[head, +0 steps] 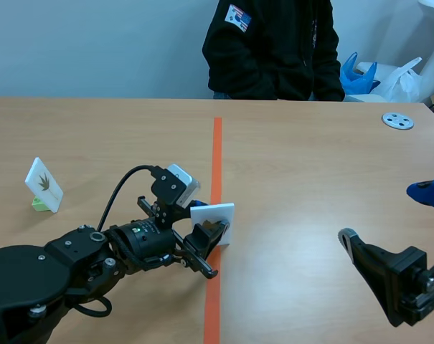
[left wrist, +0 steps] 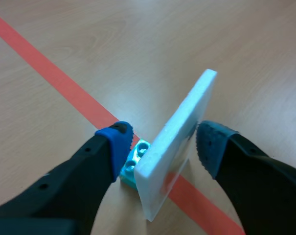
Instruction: Sort the leaf by its shape. The table is split by an orange tape line. A compound leaf with several leaflets goes to the left side, a simple leaf with one blade goes to the right side. Return to the home posture when a red brick is placed on the table.
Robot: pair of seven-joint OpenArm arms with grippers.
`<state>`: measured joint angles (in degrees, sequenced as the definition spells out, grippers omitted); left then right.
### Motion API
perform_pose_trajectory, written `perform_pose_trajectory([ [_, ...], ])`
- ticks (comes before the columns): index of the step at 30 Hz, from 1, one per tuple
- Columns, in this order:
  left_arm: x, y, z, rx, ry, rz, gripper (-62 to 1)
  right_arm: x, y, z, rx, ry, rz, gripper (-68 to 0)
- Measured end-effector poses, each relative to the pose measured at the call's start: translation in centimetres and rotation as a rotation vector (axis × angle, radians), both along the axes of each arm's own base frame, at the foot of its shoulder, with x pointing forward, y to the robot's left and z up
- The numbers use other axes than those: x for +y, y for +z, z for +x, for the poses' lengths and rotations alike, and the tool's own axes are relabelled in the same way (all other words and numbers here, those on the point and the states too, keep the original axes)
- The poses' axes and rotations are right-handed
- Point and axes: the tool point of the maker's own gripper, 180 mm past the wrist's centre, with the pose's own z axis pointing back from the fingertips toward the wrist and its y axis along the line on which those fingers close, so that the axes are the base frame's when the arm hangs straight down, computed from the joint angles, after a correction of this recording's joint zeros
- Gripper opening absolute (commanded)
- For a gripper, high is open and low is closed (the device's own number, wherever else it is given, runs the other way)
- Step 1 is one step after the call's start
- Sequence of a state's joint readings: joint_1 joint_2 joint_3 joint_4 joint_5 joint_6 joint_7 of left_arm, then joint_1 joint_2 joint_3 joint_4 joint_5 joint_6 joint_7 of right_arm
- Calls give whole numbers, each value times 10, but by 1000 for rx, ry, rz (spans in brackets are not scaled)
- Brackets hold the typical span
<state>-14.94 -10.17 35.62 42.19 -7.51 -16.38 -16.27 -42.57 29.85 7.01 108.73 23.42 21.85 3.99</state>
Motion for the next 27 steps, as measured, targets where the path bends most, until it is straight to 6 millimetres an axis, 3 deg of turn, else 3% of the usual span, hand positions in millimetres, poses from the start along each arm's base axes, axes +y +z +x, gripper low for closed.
perform_pose_trajectory([
  [4, 0, -1, 0, 2, 0, 2, -365, 0, 0, 0, 0, 0, 0, 4],
  [13, 0, 0, 0, 1, 0, 1, -568, 0, 0, 0, 0, 0, 0, 4],
  [21, 1, 3, -2, 28, -13, -14, -569, 0, 0, 0, 0, 0, 0, 4],
  [27, 11, 38, 1, 20, 22, -39, -569, 0, 0, 0, 0, 0, 0, 4],
])
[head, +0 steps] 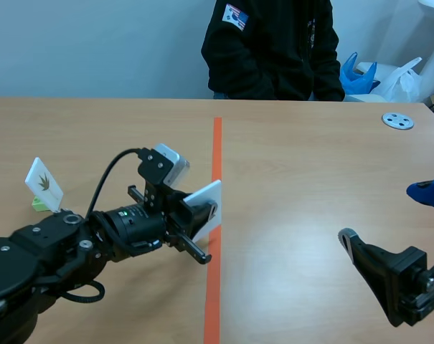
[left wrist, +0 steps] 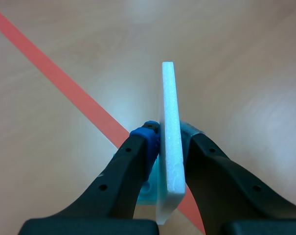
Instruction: Sort the leaf by its shape. The table is split by an orange tape line. A compound leaf with several leaflets goes to the left side, a simple leaf with one blade goes to the right side. Return to the home posture when a red brick is placed on the table.
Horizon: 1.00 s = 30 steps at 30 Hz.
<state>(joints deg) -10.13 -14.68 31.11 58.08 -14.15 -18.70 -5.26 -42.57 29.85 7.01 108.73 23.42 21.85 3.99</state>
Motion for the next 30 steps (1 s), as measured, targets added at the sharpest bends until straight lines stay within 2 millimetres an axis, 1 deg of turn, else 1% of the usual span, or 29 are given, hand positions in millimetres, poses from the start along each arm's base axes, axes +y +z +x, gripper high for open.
perform_pose_trajectory([
  [2, 5, 19, 0, -33, 12, -5, -569, 0, 0, 0, 0, 0, 0, 4],
  [5, 17, 41, -3, -69, 47, -11, -569, 0, 0, 0, 0, 0, 0, 4],
  [9, 42, 59, -16, -88, 122, -29, -569, 0, 0, 0, 0, 0, 0, 4],
  [12, 62, 70, -29, -76, 196, -78, -569, 0, 0, 0, 0, 0, 0, 4],
  [15, 77, 72, -40, -73, 238, -68, -569, 0, 0, 0, 0, 0, 0, 4],
  [18, 96, 71, -44, -70, 297, -49, -568, 0, 0, 0, 0, 0, 0, 4],
  [21, 120, 69, -39, -76, 390, -19, -568, 0, 0, 0, 0, 0, 0, 4],
  [23, 133, 69, -36, -86, 430, -4, -568, 0, 0, 0, 0, 0, 0, 4],
  [27, 153, 74, -27, -110, 518, -31, -568, 0, 0, 0, 0, 0, 0, 4],
  [30, 164, 68, -24, -121, 567, -27, -568, 0, 0, 0, 0, 0, 0, 4],
])
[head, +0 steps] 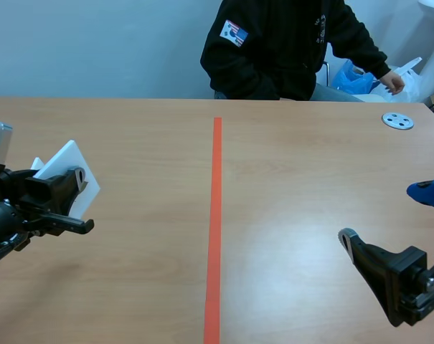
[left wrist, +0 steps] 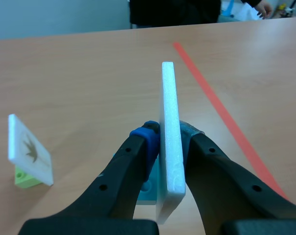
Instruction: Sort the leaf by its shape. The table is split by an orange tape line. A compound leaf with several leaflets goes to the left side, a simple leaf with one blade goes to the right side. Return to the home posture when a red brick is placed on the table.
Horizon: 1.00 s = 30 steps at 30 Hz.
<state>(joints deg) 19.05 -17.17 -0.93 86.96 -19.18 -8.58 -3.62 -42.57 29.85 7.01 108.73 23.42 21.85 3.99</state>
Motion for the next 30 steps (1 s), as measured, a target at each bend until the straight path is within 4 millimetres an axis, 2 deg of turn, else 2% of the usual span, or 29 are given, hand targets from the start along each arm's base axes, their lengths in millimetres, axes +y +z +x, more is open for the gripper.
perform_pose_trajectory([
  [9, 35, -38, 11, 21, 106, 4, -568, 0, 0, 0, 0, 0, 0, 4],
  [19, 70, -68, 31, 47, 209, 4, -567, 0, 0, 0, 0, 0, 0, 4],
  [27, 88, -81, 24, 26, 279, -44, -566, 0, 0, 0, 0, 0, 0, 4],
  [30, 93, -87, 20, 39, 306, -66, -543, 0, 0, 0, 0, 0, 0, 4],
])
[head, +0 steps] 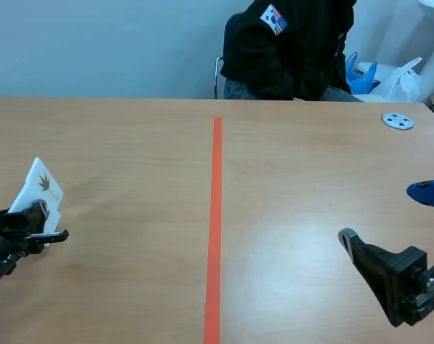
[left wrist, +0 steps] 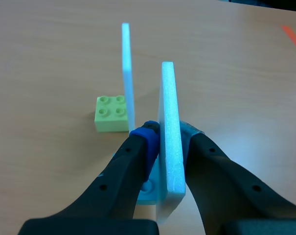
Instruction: Sort the leaf by its shape. The table is split by an orange tape line. A compound leaf with several leaflets goes to the left side, a simple leaf with one blade goes to the right side. Return to the home posture when a red brick is placed on the table.
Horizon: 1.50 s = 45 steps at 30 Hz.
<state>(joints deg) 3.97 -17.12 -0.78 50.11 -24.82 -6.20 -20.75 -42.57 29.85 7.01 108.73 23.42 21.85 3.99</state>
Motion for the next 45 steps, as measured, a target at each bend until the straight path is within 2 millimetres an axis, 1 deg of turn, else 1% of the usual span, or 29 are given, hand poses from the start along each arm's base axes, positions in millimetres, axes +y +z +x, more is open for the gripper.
perform_pose_trajectory([
  [7, 5, -13, -7, 38, 13, 2, -536, 0, 0, 0, 0, 0, 0, 4],
  [8, 5, -14, -7, 38, 14, 2, -528, 0, 0, 0, 0, 0, 0, 4],
  [9, 5, -13, -7, 38, 14, 2, -504, 0, 0, 0, 0, 0, 0, 4],
  [11, 5, -13, -6, 35, 14, 2, -426, 0, 0, 0, 0, 0, 0, 4],
  [13, 5, -11, -5, 27, 14, 3, -324, 0, 0, 0, 0, 0, 0, 4],
  [17, 6, -1, -3, -30, 19, 6, -84, 0, 0, 0, 0, 0, 0, 4],
  [18, 6, 3, -2, -53, 20, 6, -45, 0, 0, 0, 0, 0, 0, 4],
  [20, 4, 9, -1, -78, 9, -2, 6, 0, 0, 0, 0, 0, 0, 4],
  [22, 2, 13, 1, -89, 4, -5, 14, 0, 0, 0, 0, 0, 0, 4],
  [26, -5, 36, 4, -142, -24, -14, 14, 0, 0, 0, 0, 0, 0, 4],
  [29, -16, 56, 2, -165, -85, -1, 14, 0, 0, 0, 0, 0, 0, 4],
  [31, -30, 68, -3, -165, -159, -3, 14, 0, 0, 0, 0, 0, 0, 4],
  [35, -58, 93, -19, -163, -289, -4, 14, 0, 0, 0, 0, 0, 0, 4],
  [38, -82, 109, -35, -149, -391, -6, 14, 0, 0, 0, 0, 0, 0, 4],
  [40, -101, 117, -47, -136, -468, -15, 14, 0, 0, 0, 0, 0, 0, 4],
  [43, -124, 121, -66, -86, -552, -23, 14, 0, 0, 0, 0, 0, 0, 4],
  [45, -134, 117, -76, -23, -588, -15, 14, 0, 0, 0, 0, 0, 0, 4],
])
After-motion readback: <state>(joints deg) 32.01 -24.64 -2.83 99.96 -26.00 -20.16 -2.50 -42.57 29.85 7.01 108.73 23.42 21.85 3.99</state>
